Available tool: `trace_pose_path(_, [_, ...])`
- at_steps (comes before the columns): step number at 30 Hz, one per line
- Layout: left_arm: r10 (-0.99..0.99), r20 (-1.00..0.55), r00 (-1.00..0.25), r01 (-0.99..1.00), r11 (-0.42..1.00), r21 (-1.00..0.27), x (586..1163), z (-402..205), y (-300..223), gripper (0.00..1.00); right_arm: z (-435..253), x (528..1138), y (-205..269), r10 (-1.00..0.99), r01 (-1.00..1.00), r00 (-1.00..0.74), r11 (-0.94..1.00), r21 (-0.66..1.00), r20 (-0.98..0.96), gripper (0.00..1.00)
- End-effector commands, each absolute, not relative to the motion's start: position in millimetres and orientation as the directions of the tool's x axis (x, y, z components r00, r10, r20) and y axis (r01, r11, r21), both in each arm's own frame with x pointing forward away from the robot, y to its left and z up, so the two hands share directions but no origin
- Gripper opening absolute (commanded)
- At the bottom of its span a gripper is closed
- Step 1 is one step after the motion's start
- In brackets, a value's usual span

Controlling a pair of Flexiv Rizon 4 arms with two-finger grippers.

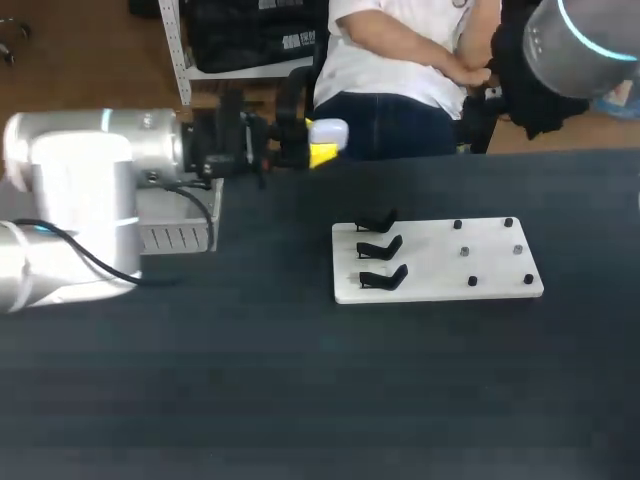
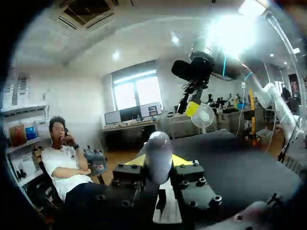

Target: Pick up each earbud case from the left stands, insert the matching earbuds, close the lid, and place the case in the box.

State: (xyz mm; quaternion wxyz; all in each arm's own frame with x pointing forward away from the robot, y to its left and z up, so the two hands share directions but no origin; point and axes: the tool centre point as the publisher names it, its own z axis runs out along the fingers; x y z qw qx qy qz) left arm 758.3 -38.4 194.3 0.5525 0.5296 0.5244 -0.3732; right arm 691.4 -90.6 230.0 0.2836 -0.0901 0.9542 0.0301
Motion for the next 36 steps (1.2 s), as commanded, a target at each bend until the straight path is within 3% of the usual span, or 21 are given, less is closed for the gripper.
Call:
trace_pose_path(1, [0.200, -0.968, 0.151, 0.921, 0.327, 0.212, 753.0, 199.4, 49.4, 0.00, 220.7, 669.2, -86.1, -0.142, -0.185, -0.768, 0.983, 0.004, -0.624, 1.00])
trace_pose_path(8, [0.258, -0.961, 0.105, 0.876, 0.433, 0.212, 775.5, 175.5, 136.4, 0.00, 213.7, 648.2, -78.6, -0.075, -0.114, -0.808, 0.993, 0.031, -0.585, 1.00])
trace_pose_path(17, [0.281, -0.959, 0.030, 0.854, 0.491, 0.171, 801.9, 127.3, 196.9, 0.00, 221.4, 635.2, -56.7, -0.059, -0.075, -0.830, 0.997, 0.006, -0.555, 1.00])
trace_pose_path(36, [0.323, -0.943, -0.087, 0.873, 0.481, 0.084, 846.7, 59.6, 218.2, 0.00, 228.4, 617.2, -38.0, -0.068, -0.046, -0.862, 0.997, -0.055, -0.503, 1.00])
